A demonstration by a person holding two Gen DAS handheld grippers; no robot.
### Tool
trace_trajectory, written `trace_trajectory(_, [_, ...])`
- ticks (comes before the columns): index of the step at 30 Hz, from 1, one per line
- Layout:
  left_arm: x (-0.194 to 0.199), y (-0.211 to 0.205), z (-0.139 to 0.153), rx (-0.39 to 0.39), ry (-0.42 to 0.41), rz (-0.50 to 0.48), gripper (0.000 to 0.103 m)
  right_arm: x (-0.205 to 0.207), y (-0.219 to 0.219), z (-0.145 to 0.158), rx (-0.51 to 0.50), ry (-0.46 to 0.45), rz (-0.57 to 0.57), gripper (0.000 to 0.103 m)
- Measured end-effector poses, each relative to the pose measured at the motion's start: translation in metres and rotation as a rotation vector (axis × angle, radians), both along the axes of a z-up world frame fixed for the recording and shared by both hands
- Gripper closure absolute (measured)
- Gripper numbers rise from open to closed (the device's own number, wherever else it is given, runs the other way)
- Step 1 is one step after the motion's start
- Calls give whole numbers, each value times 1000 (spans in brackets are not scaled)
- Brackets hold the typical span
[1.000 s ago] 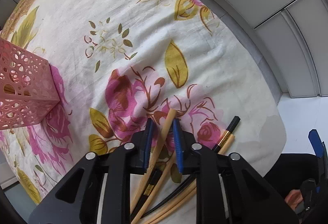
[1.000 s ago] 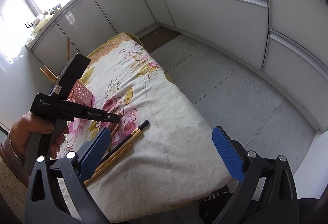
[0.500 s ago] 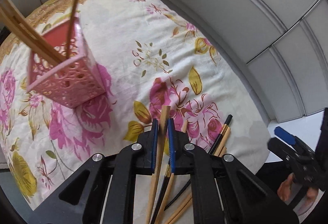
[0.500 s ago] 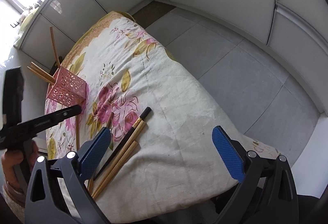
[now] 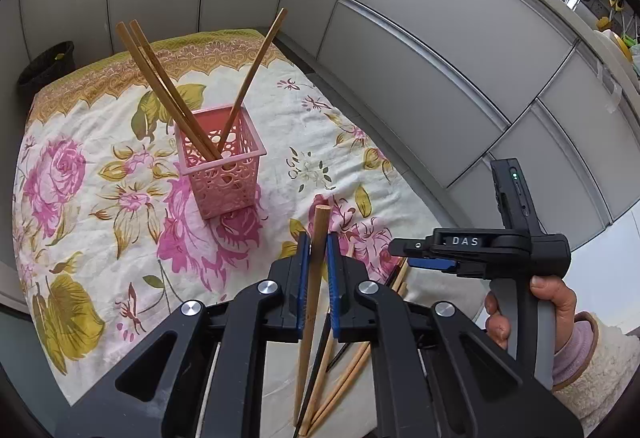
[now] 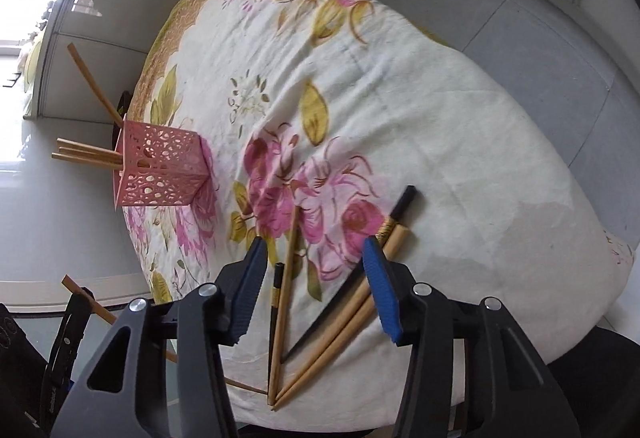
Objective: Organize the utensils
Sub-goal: 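Lift the chopstick upright with the left tool while the right tool lowers to the pile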
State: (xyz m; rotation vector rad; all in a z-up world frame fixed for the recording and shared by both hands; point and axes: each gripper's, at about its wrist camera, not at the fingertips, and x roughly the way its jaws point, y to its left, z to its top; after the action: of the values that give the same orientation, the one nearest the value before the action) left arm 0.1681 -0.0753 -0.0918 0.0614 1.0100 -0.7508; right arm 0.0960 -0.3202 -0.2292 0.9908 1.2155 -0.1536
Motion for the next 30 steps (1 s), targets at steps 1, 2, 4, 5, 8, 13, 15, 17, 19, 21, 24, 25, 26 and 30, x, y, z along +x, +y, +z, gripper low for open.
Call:
trace_trajectory(1, [-2, 4, 2, -3, -2, 0, 95, 4, 5, 1, -9, 4, 9, 55])
trace_trajectory(2, [-3, 6, 4, -6, -4, -1, 95, 7, 10, 1, -13, 5, 18, 55])
trace_trajectory(4, [-4, 10, 4, -12, -11, 1, 95, 13, 20, 1, -25, 14, 40, 55])
trace_trajectory(5, [-5, 12, 6, -14, -14, 1, 95, 17, 24, 0, -35, 22, 52, 54])
trace_trajectory(8, [-8, 17, 10, -21, -28, 0, 96, 28, 34, -5, -61, 49, 71, 54])
trace_trajectory(13, [-12, 27, 19, -35, -51, 8, 96, 45, 46, -10, -119, 94, 95, 61])
trace_trajectory(15, [-13, 31, 21, -34, -57, 17, 96, 51, 49, -11, -146, 118, 106, 65])
trace_trajectory(17, [-13, 34, 23, -39, -60, 22, 96, 55, 51, -11, -179, 137, 98, 69])
trace_trajectory(19, [-14, 39, 26, -46, -65, 26, 96, 60, 56, -13, -211, 153, 109, 76])
trace_trajectory(21, [-16, 43, 31, -54, -78, 31, 96, 64, 59, -18, -227, 184, 116, 77])
trace_trajectory(24, [-19, 50, 39, -66, -98, 39, 96, 66, 66, -19, -263, 200, 120, 80])
trace_trajectory(25, [-20, 52, 42, -70, -105, 42, 96, 68, 68, -18, -274, 205, 114, 82])
trace_trajectory(26, [-21, 54, 44, -75, -109, 45, 96, 69, 70, -18, -286, 210, 112, 83])
trace_trajectory(30, [-23, 58, 48, -75, -124, 56, 96, 70, 73, -18, -323, 220, 98, 95])
